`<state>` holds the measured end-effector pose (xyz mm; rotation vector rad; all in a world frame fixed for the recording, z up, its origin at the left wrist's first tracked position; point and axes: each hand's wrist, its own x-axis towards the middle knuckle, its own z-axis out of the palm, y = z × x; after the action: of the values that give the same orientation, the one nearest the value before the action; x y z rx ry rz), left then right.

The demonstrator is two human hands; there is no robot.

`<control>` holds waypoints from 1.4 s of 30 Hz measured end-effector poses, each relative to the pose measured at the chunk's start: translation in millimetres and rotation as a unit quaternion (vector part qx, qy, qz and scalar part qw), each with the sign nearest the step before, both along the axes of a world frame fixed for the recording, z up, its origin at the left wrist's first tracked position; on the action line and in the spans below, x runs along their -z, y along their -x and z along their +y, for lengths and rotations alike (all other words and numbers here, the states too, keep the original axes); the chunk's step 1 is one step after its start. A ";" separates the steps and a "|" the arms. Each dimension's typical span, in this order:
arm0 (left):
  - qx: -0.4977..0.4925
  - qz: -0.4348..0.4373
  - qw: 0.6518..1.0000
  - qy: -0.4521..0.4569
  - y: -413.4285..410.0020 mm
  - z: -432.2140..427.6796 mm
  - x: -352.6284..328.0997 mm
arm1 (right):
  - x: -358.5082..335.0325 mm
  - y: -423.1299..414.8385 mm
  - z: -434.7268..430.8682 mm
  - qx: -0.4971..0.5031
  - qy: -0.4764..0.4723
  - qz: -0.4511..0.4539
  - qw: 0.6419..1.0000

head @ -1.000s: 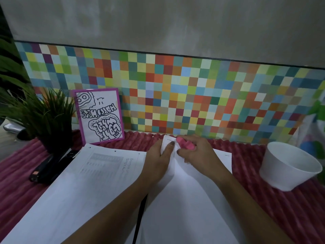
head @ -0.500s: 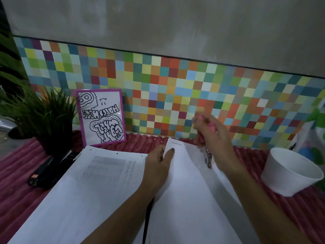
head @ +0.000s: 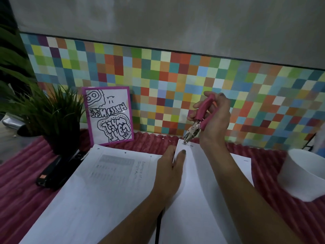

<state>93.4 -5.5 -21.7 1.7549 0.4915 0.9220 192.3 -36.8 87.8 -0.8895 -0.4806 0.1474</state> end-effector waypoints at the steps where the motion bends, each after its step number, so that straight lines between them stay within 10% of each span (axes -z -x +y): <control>1: -0.002 0.002 1.000 -0.002 -0.3 0.3 0.2 | 0.3 -1.6 -0.3 -0.004 0.000 -0.001 1.000; 42: 0.024 -0.060 0.996 0.062 1.5 -0.5 -5.3 | 14.4 -7.8 -1.1 -0.094 -0.021 -0.084 0.992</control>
<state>91.9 -6.0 -16.4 1.5832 0.4168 0.9372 200.2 -37.9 73.5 -0.8190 -0.7223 0.2352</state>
